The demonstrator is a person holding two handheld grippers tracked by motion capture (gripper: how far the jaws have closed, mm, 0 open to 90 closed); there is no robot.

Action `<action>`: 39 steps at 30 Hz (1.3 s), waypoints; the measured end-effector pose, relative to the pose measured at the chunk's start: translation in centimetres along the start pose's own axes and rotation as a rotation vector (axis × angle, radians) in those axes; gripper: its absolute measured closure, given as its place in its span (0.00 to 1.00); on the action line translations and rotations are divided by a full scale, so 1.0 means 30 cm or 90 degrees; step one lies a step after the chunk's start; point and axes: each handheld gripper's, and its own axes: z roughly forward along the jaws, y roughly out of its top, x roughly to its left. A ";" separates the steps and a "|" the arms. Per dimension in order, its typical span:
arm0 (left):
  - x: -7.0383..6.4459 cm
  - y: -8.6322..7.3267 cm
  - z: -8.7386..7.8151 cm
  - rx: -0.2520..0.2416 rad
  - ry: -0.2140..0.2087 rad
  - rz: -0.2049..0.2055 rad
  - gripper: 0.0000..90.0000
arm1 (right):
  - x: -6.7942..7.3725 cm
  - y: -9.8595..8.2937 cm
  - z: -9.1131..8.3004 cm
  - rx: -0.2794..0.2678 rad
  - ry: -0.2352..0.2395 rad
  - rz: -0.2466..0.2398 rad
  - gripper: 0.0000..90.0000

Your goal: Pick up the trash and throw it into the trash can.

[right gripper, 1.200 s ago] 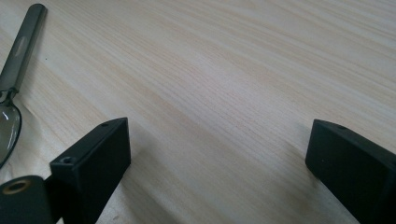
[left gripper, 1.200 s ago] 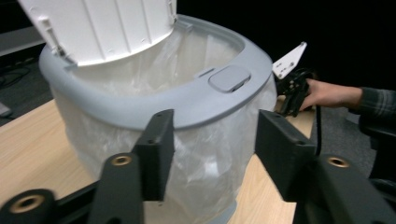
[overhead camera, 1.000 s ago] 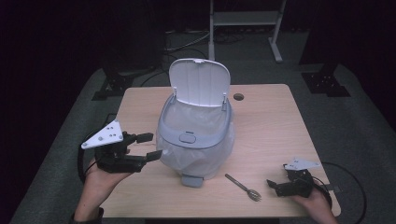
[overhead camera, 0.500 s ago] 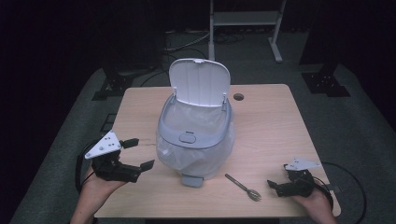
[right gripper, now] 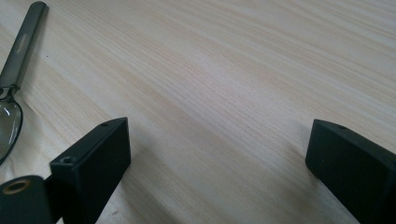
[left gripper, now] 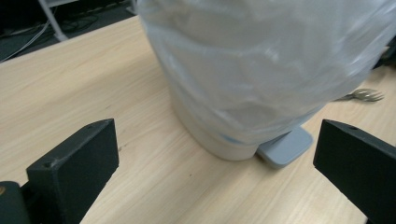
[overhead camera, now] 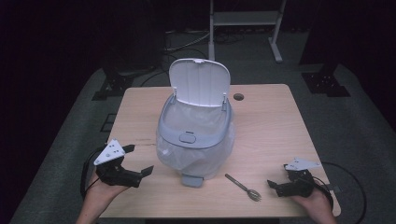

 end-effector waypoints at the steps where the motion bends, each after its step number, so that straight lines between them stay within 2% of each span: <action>1: 0.001 -0.009 0.005 0.004 0.001 -0.001 0.00 | 0.000 0.000 0.000 0.000 0.000 0.000 0.06; 10: 0.013 -0.116 0.062 0.034 0.012 0.004 0.00 | -0.001 0.000 0.000 0.000 0.001 -0.001 0.06; 21: 0.018 -0.194 0.126 0.066 0.015 0.007 0.00 | 0.000 0.001 0.003 0.006 0.008 -0.009 0.03; 23: 0.022 -0.216 0.154 0.083 0.013 0.014 0.00 | 0.000 0.001 0.003 0.006 0.008 -0.010 0.03; 28: 0.028 -0.243 0.185 0.109 0.016 0.011 0.00 | -0.001 0.001 0.002 0.006 0.009 -0.011 0.03; 31: 0.029 -0.265 0.213 0.140 0.020 0.015 0.00 | -0.001 0.001 0.002 0.006 0.010 -0.011 0.03; 38: 0.028 -0.297 0.250 0.176 0.017 0.030 0.00 | 0.005 0.005 -0.002 0.015 0.012 -0.013 0.05; 39: 0.028 -0.301 0.253 0.173 0.012 0.026 0.00 | 0.005 0.006 -0.003 0.017 0.014 -0.016 0.05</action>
